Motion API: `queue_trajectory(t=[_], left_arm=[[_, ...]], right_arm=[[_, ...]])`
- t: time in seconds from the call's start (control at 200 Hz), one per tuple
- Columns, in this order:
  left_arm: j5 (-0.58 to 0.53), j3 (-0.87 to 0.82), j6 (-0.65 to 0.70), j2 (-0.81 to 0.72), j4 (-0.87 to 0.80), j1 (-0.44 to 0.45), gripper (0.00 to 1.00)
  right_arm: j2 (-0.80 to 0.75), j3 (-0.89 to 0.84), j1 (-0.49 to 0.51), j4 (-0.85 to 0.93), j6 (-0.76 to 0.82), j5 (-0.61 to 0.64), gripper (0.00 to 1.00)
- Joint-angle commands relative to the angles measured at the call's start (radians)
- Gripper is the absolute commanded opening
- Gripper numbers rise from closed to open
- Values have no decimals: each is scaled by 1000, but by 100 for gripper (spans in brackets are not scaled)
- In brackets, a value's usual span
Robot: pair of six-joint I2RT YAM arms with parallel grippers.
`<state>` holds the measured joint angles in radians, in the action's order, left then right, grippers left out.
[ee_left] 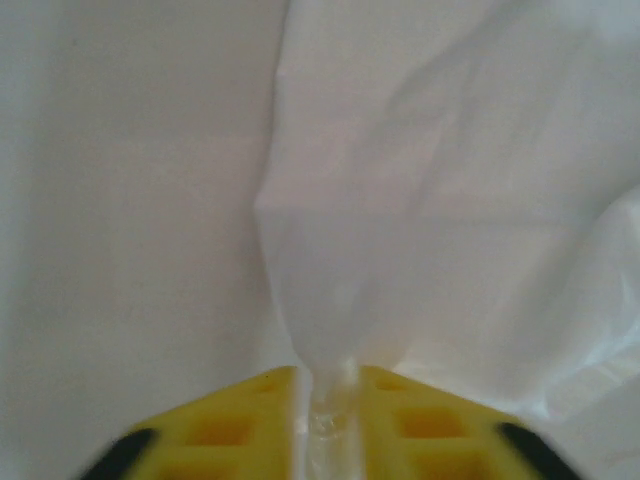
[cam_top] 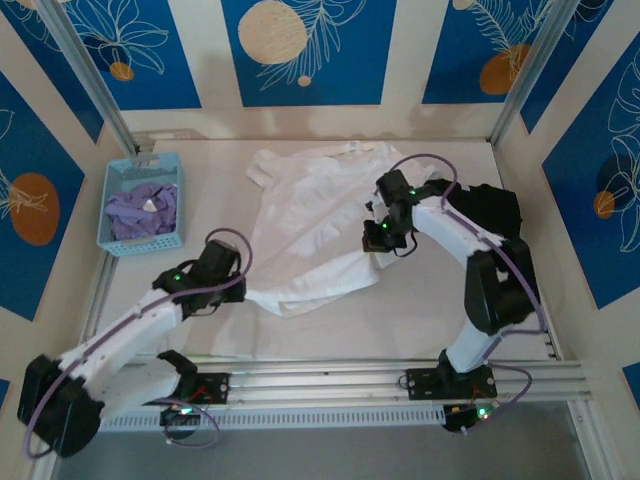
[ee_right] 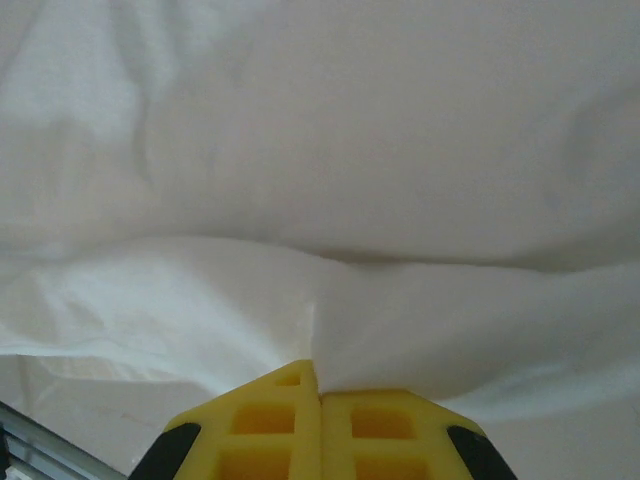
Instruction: Fold the inside-out t-shirt
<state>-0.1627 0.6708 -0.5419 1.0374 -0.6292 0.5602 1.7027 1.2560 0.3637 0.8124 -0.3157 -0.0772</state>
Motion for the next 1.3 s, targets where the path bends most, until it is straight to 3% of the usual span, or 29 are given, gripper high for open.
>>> queue_trajectory(t=[0.0,0.075,0.125,0.285,0.445,0.67,1.0,1.295], left_arm=[[-71,62,58,90,90,35,42],[-202,95,119,112,102,129,53],[-226,102,169,125,137,183,58],[4,103,322,232,367,301,64],[89,210,463,434,411,395,63],[100,324,549,633,381,417,58],[22,376,619,748,371,419,56],[-34,397,601,745,405,407,30]], right_arm=[[74,63,12,-44,13,-85,5],[102,79,12,-45,19,-87,5],[113,84,7,-47,22,-91,5],[112,76,-21,-63,23,-110,5],[107,74,-43,-61,30,-115,5],[107,66,-59,-66,33,-125,5],[106,66,-75,-63,40,-124,5],[104,62,-81,-63,44,-124,6]])
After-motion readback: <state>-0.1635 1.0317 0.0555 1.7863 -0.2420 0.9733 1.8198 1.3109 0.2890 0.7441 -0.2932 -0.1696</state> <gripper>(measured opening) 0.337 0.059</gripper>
